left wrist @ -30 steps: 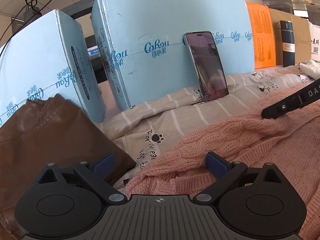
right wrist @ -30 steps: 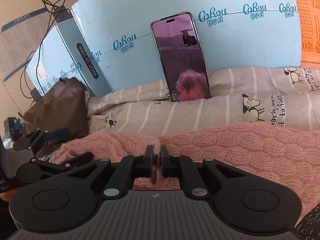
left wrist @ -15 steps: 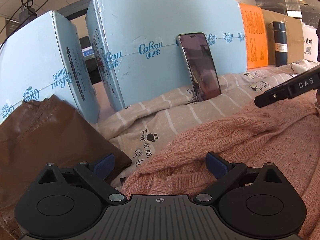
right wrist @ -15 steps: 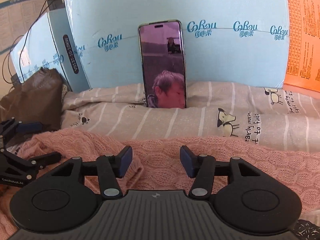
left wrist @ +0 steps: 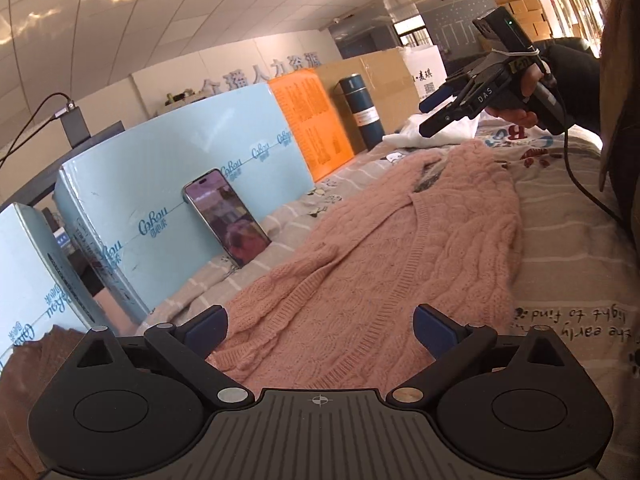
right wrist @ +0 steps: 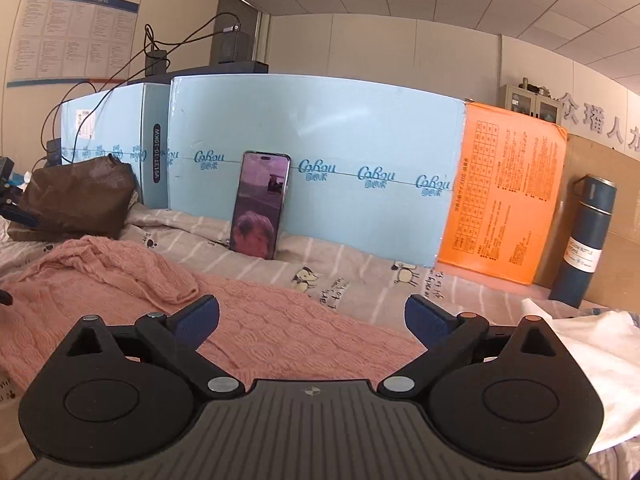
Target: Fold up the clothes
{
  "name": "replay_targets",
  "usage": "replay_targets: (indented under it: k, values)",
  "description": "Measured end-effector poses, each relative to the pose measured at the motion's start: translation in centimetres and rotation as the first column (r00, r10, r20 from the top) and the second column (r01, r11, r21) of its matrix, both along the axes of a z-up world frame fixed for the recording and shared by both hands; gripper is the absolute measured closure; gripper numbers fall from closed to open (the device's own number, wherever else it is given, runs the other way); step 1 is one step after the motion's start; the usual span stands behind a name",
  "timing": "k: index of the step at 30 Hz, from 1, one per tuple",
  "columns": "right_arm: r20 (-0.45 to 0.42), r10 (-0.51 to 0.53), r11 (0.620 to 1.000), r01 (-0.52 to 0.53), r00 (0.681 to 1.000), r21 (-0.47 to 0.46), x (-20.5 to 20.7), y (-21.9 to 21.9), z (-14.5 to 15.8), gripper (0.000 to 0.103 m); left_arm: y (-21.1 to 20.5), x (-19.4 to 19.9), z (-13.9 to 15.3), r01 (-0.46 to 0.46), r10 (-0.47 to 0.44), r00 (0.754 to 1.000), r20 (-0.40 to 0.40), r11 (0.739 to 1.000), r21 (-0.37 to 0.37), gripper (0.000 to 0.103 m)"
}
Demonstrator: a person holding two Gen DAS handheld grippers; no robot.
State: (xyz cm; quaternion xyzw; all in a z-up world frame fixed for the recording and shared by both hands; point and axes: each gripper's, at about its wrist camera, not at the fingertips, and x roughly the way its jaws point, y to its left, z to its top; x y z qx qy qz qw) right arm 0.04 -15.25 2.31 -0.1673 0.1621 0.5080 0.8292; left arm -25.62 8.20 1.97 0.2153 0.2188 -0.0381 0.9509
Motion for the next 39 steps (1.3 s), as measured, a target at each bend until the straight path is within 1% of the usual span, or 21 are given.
replay_targets:
  k: [3,5,6,7,9,11,15,18,22,24,25,26,28,30,31,32,33,34,36,38,39]
  values:
    - [0.041,-0.003,0.999,0.005,0.999,-0.052,-0.4,-2.9,-0.4,0.003,-1.2,-1.3,-0.4,0.081,-0.081,0.995,-0.062,0.997,-0.006,0.002]
    - [0.069,-0.003,0.996,0.009,0.998,-0.087,-0.7,-4.8,-0.6,0.003,-2.2,-1.8,-1.3,0.141,-0.137,0.981,-0.135,0.99,0.02,0.002]
    - [0.08,-0.001,0.995,0.009,0.997,-0.103,-0.8,-5.7,-0.8,0.003,-2.5,-1.9,-1.7,0.142,-0.135,0.978,-0.16,0.989,0.035,0.002]
    - [0.072,0.024,0.993,-0.016,0.997,-0.114,-1.2,-6.1,-0.8,0.003,-2.8,-1.7,-2.1,0.125,-0.114,0.978,-0.177,0.991,0.053,0.002]
    - [0.041,0.1,0.986,-0.093,0.994,-0.141,-2.5,-6.5,-1.2,0.003,-3.3,-1.5,-2.9,0.091,-0.071,0.975,-0.209,0.992,0.088,0.002]
    - [0.022,0.171,0.969,-0.164,0.985,-0.185,-4.0,-6.4,-1.8,0.003,-3.4,-1.1,-3.1,0.051,-0.033,0.979,-0.203,0.995,0.087,0.0]
    - [0.076,0.258,0.928,-0.225,0.963,-0.297,-6.2,-4.9,-3.7,0.003,-3.9,-0.3,-3.4,0.007,0.009,0.985,-0.171,0.996,0.092,0.0]
    - [0.072,0.286,0.921,-0.253,0.956,-0.297,-6.3,-3.7,-4.4,0.003,-4.3,0.4,-3.5,-0.012,0.026,0.989,-0.148,0.996,0.092,0.0]
    - [0.08,0.325,0.916,-0.293,0.942,-0.274,-6.5,-2.2,-4.7,0.003,-4.4,0.4,-3.9,-0.021,0.034,0.995,-0.097,0.992,0.126,0.0]
    - [0.084,0.327,0.915,-0.293,0.941,-0.277,-6.2,-2.1,-4.8,0.001,-3.8,-0.2,-4.0,-0.072,0.083,0.994,-0.077,0.988,0.139,0.0]
    - [0.086,0.325,0.916,-0.29,0.942,-0.279,-5.9,-2.1,-4.8,0.001,-3.3,-0.4,-4.0,-0.104,0.114,0.991,-0.075,0.986,0.133,0.0]
    - [0.088,0.293,0.925,-0.259,0.952,-0.278,-5.2,-2.4,-4.9,0.001,-2.7,-0.6,-4.0,-0.139,0.149,0.986,-0.073,0.983,0.122,0.0]
    - [0.091,0.21,0.945,-0.178,0.974,-0.273,-3.7,-3.0,-4.9,0.001,-1.5,-0.9,-4.0,-0.212,0.219,0.973,-0.072,0.972,0.097,0.0]
    - [0.093,0.131,0.961,-0.103,0.987,-0.258,-2.4,-3.5,-4.8,0.001,-0.9,-0.7,-3.9,-0.266,0.272,0.961,-0.058,0.959,0.099,0.0]
    - [0.093,0.095,0.966,-0.069,0.991,-0.25,-1.9,-3.7,-4.8,0.001,-0.9,-0.5,-3.9,-0.275,0.282,0.958,-0.051,0.955,0.109,0.0]
    - [0.086,0.092,0.969,-0.07,0.992,-0.237,-1.8,-3.8,-4.8,0.005,-1.1,-0.2,-3.9,-0.274,0.282,0.958,-0.045,0.953,0.125,0.0]
    - [0.08,0.114,0.97,-0.094,0.99,-0.222,-2.0,-3.9,-4.7,0.009,-1.2,-0.1,-3.8,-0.261,0.268,0.962,-0.048,0.958,0.119,0.0]
    - [0.073,0.136,0.971,-0.118,0.988,-0.206,-2.2,-3.9,-4.5,0.012,-1.3,0.1,-3.6,-0.24,0.246,0.968,-0.055,0.966,0.1,0.002]
    - [0.054,0.182,0.973,-0.171,0.982,-0.154,-2.3,-4.1,-4.2,0.015,-1.1,0.4,-3.2,-0.201,0.204,0.976,-0.082,0.979,0.042,0.014]
    - [0.024,0.193,0.977,-0.19,0.981,-0.092,-1.8,-4.1,-3.7,0.018,-0.7,0.6,-2.9,-0.175,0.173,0.981,-0.09,0.984,-0.02,0.04]
    - [0.004,0.193,0.979,-0.193,0.981,-0.071,-1.4,-3.9,-3.6,0.022,-0.4,0.6,-2.7,-0.162,0.156,0.984,-0.091,0.985,-0.06,0.048]
